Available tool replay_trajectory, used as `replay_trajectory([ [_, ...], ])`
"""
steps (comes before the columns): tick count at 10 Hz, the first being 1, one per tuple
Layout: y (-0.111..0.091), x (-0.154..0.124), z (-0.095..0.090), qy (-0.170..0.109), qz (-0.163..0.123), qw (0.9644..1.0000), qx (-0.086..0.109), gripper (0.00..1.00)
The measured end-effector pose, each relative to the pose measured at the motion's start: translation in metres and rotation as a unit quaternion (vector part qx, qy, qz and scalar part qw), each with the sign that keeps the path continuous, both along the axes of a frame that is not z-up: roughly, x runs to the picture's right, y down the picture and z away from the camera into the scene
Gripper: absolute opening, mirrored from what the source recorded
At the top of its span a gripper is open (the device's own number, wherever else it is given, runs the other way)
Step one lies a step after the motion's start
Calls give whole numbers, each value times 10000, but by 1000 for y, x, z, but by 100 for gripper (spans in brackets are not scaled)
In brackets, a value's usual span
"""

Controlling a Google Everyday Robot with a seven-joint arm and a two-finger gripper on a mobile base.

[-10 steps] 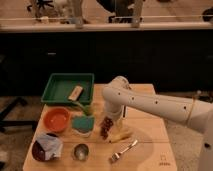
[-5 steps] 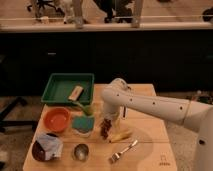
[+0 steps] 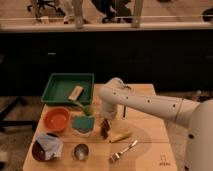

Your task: Place grapes in tray

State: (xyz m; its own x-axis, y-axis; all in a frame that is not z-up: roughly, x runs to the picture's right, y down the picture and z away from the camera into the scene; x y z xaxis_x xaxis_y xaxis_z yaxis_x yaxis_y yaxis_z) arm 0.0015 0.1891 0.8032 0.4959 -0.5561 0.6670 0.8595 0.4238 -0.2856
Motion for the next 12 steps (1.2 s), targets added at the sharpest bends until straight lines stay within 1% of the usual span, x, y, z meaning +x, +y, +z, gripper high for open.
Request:
replay_trajectory([
  [7, 8, -2, 14, 1, -182, 9996, -229, 59],
  [12, 17, 7, 24, 146, -306, 9987, -380, 59],
])
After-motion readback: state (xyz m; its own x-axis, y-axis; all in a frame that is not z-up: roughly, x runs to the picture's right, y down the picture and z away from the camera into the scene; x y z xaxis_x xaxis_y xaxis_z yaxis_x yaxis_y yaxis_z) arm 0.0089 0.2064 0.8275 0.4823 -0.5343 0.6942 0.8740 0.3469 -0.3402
